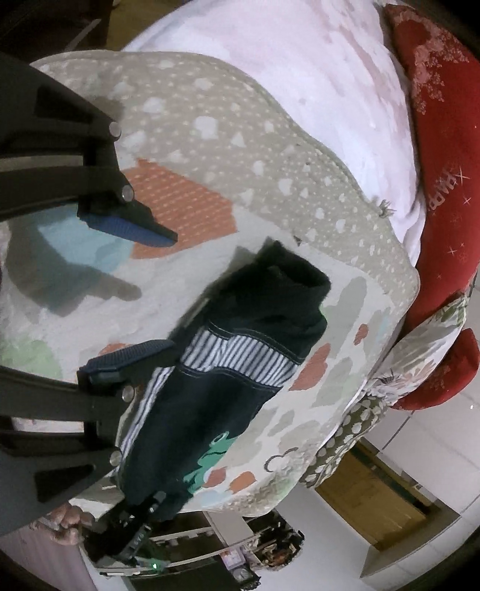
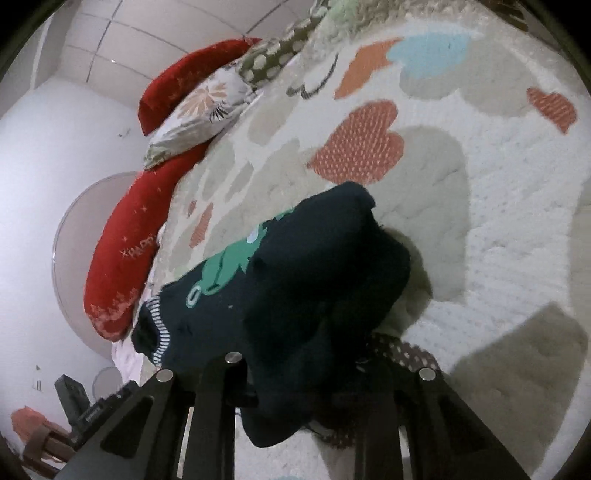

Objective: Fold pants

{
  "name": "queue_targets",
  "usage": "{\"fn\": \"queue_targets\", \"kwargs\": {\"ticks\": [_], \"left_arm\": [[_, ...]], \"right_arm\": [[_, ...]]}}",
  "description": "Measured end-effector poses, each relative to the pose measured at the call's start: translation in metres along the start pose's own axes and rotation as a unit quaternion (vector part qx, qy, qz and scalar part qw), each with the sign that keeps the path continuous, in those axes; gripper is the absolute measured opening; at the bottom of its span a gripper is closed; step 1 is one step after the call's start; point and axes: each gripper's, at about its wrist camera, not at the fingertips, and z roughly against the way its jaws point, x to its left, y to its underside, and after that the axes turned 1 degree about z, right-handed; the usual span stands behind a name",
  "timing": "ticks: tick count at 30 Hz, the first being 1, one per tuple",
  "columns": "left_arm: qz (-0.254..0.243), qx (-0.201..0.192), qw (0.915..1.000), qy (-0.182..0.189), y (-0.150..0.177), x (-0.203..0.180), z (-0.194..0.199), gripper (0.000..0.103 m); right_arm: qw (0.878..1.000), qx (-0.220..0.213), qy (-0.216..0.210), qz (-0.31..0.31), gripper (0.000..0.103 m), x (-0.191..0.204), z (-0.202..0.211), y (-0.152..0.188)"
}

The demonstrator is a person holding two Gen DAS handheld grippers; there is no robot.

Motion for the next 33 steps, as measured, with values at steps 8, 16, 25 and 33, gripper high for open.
{"fn": "queue_targets", "kwargs": {"ticks": [8,16,25,33], "left_arm": [[-0.019,-0.004,0.9998,0.003,0.012,-0.02,0.014,0.051],[-0.032,-0.004,0.9995,0.005,0.016,-0.035,0.017,0.051],[-0.102,-0.03,0.9941,-0.02,-0.009,-0.082,0.009,0.064],[-0.128,-0.01,0.9902,-0.054,-0.043,-0.114,-0.066,0.064]], "right_arm": [[0.999,-0.04,0.009,-0.001,0.023,-0.014,0.056,-0.002],[0.997,-0.046,0.055,-0.039,0.034,-0.054,0.072,-0.007],[0.983,-0.122,0.131,-0.046,0.05,-0.065,0.122,-0.004],[0.983,-0.106,0.112,0.098,0.05,0.008,0.11,0.0]]}}
